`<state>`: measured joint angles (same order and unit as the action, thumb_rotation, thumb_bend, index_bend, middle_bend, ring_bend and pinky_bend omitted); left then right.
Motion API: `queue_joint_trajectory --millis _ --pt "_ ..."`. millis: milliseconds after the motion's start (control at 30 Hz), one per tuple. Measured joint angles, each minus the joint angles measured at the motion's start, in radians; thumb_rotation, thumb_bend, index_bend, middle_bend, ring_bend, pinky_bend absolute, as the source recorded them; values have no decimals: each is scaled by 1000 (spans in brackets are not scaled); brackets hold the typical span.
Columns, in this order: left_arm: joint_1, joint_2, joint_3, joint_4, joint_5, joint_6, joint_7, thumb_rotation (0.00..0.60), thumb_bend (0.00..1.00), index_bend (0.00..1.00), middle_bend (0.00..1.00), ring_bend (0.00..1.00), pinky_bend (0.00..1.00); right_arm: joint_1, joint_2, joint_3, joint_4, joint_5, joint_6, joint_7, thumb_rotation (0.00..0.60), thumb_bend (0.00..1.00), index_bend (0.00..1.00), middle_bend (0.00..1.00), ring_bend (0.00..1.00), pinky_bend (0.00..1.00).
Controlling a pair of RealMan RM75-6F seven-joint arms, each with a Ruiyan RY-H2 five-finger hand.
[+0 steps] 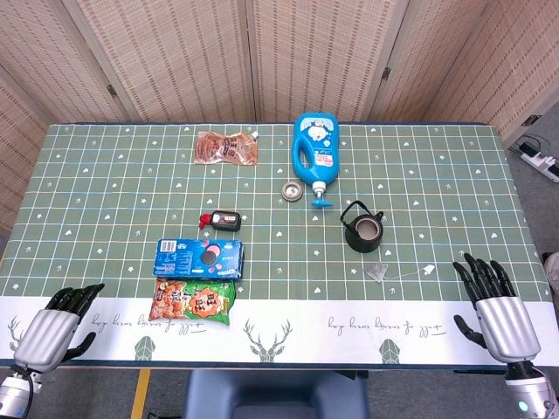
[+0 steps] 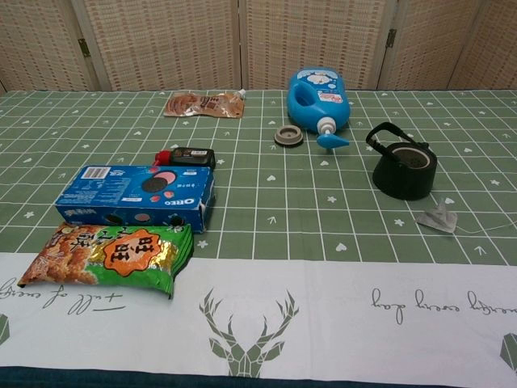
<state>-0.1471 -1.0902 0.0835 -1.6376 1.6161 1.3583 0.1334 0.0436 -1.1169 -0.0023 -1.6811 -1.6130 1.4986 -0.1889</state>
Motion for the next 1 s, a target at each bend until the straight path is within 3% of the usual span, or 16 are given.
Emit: queue_joint_trajectory --millis 367,733,1000 --pt "-3 7 1 -3 12 4 -23 600 328 0 98 136 133 12 3 -15 3 -28 -22 14 600 292 3 0 0 0" --pt "-9 7 -3 -1 -2 -11 -23 600 328 0 98 136 133 118 77 8 51 -68 -104 217 600 292 428 0 0 0" --pt "-10 5 -5 -3 -10 -16 -17 600 329 0 98 136 133 182 68 32 153 20 -233 282 600 291 454 0 0 0"
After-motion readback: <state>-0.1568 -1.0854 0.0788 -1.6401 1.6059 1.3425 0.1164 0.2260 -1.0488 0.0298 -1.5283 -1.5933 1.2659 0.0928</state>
